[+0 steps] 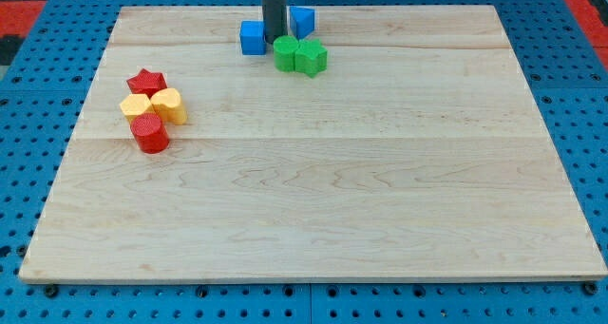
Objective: Move yellow hexagon closer to the blue cube
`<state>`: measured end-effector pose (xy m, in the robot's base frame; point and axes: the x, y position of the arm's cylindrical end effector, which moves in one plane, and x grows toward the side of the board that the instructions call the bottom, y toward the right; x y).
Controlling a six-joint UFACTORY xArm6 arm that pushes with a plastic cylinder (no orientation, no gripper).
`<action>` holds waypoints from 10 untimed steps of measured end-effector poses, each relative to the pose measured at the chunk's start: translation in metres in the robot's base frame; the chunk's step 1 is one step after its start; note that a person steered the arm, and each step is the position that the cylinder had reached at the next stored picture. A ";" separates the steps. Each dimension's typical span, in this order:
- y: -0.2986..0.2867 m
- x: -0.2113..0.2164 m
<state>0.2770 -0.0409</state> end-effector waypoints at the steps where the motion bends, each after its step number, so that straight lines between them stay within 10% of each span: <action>1: 0.034 0.034; 4: -0.046 0.248; 6: -0.264 0.204; 10: -0.161 0.141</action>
<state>0.4179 -0.2024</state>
